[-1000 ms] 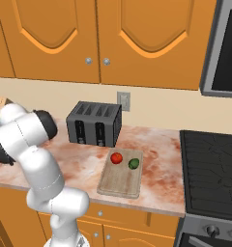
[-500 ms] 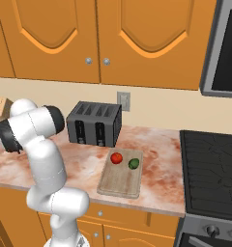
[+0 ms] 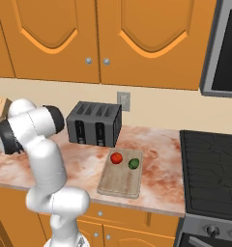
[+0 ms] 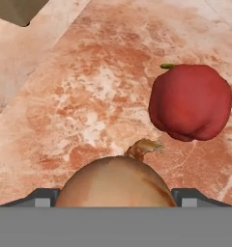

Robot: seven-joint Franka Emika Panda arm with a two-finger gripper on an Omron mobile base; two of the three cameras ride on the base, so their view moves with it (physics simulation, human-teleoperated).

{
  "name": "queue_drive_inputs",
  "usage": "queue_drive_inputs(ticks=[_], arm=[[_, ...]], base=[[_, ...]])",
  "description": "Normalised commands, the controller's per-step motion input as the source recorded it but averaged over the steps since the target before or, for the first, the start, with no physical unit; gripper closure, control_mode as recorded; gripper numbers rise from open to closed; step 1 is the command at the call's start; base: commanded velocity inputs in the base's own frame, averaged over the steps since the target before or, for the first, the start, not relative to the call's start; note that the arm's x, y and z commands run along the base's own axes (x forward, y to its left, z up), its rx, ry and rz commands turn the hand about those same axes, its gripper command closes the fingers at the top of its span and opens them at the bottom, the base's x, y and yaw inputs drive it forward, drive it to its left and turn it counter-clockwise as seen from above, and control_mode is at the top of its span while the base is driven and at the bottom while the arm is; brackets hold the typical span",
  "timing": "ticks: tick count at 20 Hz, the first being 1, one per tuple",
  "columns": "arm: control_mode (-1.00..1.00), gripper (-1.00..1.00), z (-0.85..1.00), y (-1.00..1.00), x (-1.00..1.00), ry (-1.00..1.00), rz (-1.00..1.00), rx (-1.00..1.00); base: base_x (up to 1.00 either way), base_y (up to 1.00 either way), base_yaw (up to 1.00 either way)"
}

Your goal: Place the avocado, onion, tomato, and bell pepper on the cutting board.

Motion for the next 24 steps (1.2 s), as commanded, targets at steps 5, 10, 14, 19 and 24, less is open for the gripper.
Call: queue_drive_inputs(ticks=[5,10,14,19,24], arm=[[-1.0,1.0,0.49,-0.15,-0.78,-0.06,0.0,0.0],[-1.0,1.0,0.78,-0.3,-0.75,0.0,-0.01,0.0],[-1.0,1.0,0.99,-0.45,-0.63,0.0,-0.02,0.03],[-1.0,1.0,0.99,-0.38,-0.59,0.0,0.0,0.0],[-1.0,1.0,0.88,-0.43,-0.58,0.0,0.0,0.0]], base=[[0.0,0.0,0.0],[0.0,0.0,0.0],[0.0,0.0,0.0],[0.0,0.0,0.0],[0.0,0.0,0.0]])
